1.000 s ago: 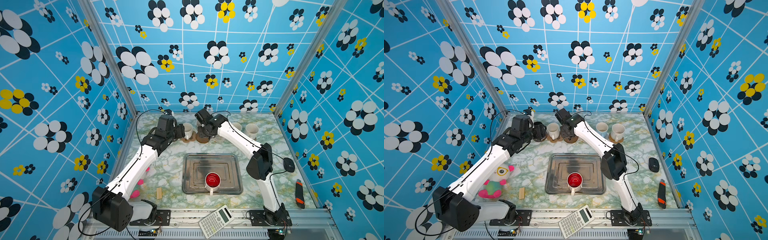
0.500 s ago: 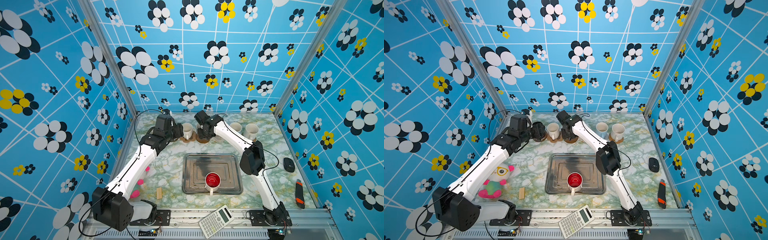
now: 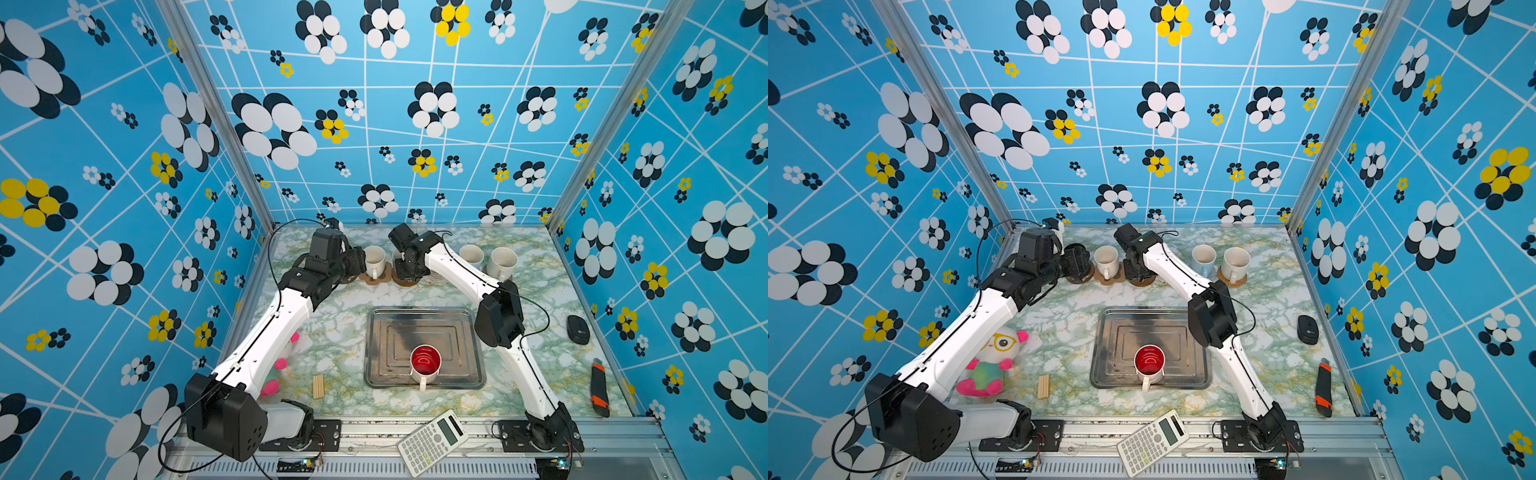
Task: Place cups on coasters
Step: Place the cup on the coaster.
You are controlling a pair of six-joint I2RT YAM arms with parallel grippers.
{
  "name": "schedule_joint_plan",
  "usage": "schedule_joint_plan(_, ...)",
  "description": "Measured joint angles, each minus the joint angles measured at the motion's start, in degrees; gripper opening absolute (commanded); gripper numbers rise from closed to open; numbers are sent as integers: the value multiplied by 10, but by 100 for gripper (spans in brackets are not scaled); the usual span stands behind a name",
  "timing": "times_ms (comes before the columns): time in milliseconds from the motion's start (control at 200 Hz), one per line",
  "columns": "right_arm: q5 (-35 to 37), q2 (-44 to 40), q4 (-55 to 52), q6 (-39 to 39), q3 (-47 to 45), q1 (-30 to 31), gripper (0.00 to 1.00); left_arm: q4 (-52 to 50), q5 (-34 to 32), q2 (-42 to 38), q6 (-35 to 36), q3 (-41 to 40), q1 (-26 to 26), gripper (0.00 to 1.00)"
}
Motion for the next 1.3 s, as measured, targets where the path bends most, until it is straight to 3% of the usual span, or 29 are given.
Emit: schedule_joint_plan(1300, -8, 11, 2, 15, -5, -4, 0, 0, 0, 1, 0, 0, 1, 72)
